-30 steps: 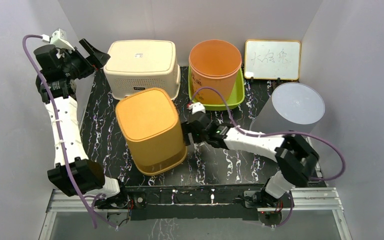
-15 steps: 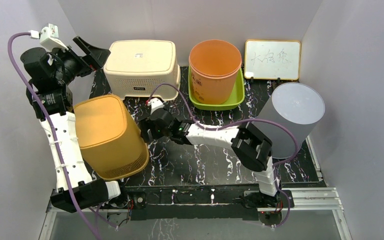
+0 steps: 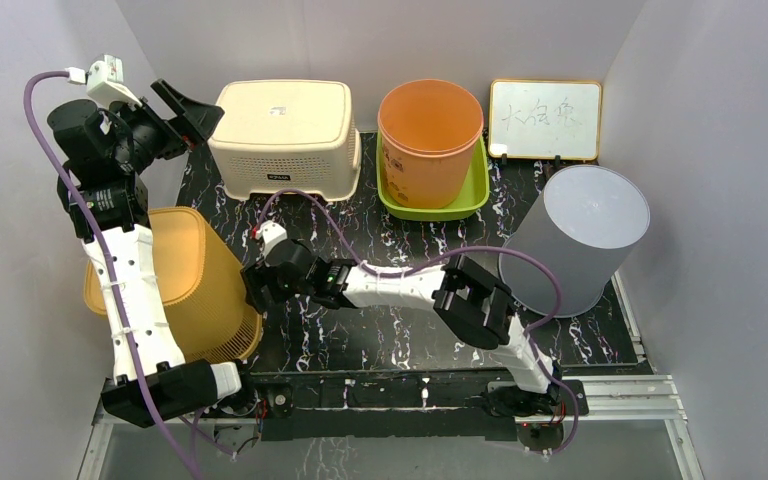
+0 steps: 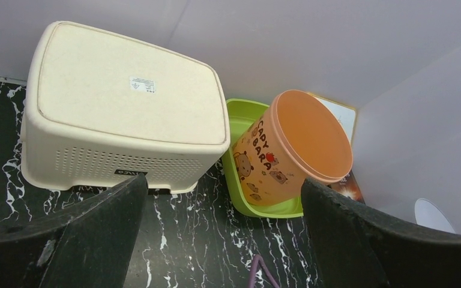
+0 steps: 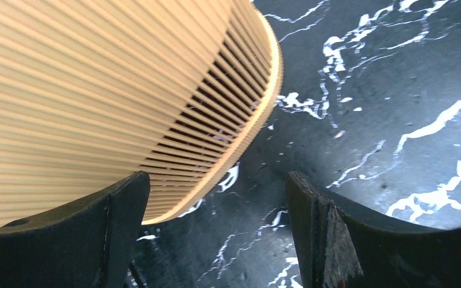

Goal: Turn the large container upside down

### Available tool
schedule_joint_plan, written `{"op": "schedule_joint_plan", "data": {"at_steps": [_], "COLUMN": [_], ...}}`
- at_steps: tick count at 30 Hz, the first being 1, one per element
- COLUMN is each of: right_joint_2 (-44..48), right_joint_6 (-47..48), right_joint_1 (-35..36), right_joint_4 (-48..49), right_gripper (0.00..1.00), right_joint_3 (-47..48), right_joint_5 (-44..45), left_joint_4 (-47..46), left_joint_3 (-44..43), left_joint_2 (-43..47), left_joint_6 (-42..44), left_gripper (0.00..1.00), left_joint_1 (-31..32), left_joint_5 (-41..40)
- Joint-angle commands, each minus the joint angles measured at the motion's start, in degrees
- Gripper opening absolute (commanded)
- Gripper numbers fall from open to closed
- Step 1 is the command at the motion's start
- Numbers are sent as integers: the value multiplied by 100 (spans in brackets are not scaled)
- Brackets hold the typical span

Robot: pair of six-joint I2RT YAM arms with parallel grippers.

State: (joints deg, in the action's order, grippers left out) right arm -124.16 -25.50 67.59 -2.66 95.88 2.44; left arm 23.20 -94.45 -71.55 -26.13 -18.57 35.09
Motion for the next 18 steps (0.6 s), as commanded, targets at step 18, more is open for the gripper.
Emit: {"op": "schedule_joint_plan", "data": {"at_steps": [18], "right_joint_2": [1979], "right_joint_6": [2397], "right_joint_1": [-2165], "right_joint_4": [-1999], "right_gripper": [84], "right_joint_3": [1400], "right_joint_5": [2651], "left_joint_4": [-90], "left_joint_3": [731], "left_joint_2": [17], "left_joint_6": [239], "left_gripper": [98], "left_joint_1": [18], "left_joint_5": [174]}}
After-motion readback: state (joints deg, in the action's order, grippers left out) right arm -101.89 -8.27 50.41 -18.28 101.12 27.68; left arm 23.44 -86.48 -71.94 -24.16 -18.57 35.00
